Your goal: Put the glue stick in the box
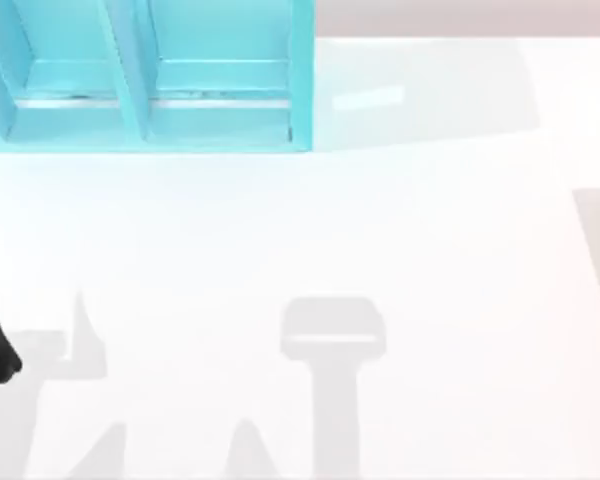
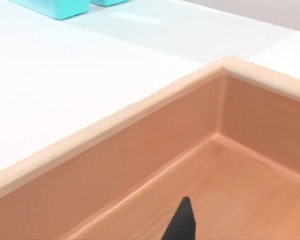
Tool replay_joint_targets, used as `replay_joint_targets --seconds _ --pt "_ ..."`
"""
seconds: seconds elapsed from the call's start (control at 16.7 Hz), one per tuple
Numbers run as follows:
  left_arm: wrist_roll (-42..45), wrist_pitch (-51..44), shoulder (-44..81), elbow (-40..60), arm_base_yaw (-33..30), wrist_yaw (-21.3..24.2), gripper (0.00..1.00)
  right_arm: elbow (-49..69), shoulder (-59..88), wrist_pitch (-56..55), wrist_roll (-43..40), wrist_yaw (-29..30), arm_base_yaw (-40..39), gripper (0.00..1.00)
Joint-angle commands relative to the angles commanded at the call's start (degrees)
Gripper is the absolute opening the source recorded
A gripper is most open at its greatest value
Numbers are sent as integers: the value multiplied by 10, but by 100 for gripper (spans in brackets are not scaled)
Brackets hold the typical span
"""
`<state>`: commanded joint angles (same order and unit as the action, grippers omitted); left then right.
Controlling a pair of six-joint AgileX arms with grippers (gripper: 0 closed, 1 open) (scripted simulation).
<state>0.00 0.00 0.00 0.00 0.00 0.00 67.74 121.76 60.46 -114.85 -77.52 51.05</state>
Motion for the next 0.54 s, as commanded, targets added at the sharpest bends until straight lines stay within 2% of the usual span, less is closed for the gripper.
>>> replay_joint_targets --seconds 0.18,0.54 --pt "0 0 0 0 0 0 100 0 0 0 0 0 0 98" --pt "0 0 0 0 0 0 100 0 0 0 0 0 0 100"
